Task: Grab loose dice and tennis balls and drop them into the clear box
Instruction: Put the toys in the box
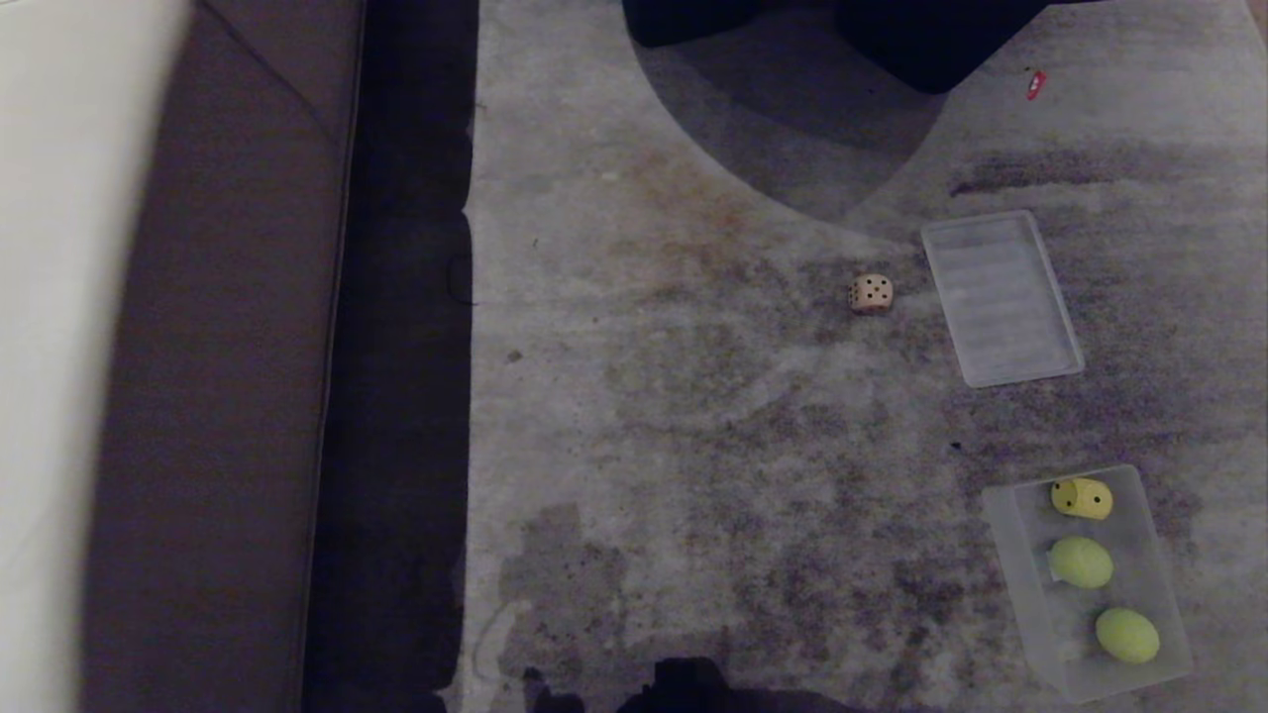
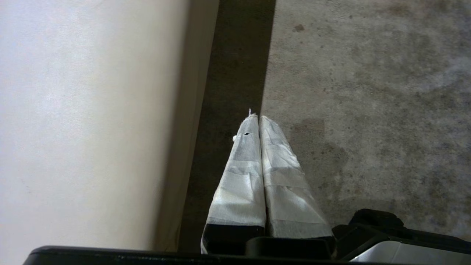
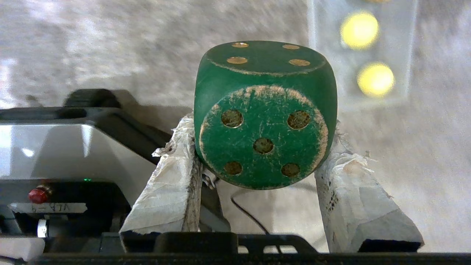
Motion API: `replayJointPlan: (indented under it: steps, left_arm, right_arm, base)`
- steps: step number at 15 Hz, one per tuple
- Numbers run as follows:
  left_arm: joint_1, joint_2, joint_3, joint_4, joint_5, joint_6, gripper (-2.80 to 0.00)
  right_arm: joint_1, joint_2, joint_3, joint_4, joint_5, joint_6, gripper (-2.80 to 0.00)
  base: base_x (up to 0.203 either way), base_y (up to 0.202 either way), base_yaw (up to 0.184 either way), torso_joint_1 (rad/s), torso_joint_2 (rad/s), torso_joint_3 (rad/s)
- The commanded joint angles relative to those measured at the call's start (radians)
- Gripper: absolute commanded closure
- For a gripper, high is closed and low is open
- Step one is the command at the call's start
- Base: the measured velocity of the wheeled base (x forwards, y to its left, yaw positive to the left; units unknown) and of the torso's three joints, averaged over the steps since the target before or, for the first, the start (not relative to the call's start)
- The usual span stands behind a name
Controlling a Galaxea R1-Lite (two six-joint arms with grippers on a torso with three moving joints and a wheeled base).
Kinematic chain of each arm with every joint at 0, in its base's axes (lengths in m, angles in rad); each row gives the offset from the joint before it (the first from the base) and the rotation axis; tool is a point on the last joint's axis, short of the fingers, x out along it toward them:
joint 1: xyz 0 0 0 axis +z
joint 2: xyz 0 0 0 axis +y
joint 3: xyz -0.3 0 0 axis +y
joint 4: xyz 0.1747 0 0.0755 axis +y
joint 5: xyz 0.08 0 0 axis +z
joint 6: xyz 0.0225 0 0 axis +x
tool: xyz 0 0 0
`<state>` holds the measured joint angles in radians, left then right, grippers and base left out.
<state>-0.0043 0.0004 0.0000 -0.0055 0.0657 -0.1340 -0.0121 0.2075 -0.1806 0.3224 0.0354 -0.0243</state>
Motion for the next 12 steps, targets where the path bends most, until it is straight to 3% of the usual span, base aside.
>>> replayJointPlan:
  steps: [1,3,12]
  left_arm:
    - [0.0,0.0,0.0,-0.001,0.0,-0.001,0.0]
    - [0.0,0.0,0.0,-0.001,0.0,-0.001,0.0]
    - [0.001,0.0,0.0,-0.001,0.0,-0.001,0.0]
  right_arm:
    - [0.015,-0.153,0.037,-0.007,0.012,-0.021,0.0]
    - [0.019,-0.211,0.053,-0.02,0.015,-0.042,0.0]
    - [0.02,-0.208,0.084,-0.074,-0.014,0.012,0.0]
  base:
    - [0.0,0.0,0.0,0.0,0.0,0.0]
    - [0.0,0.0,0.0,0.0,0.0,0.0]
    - [0.0,0.0,0.0,0.0,0.0,0.0]
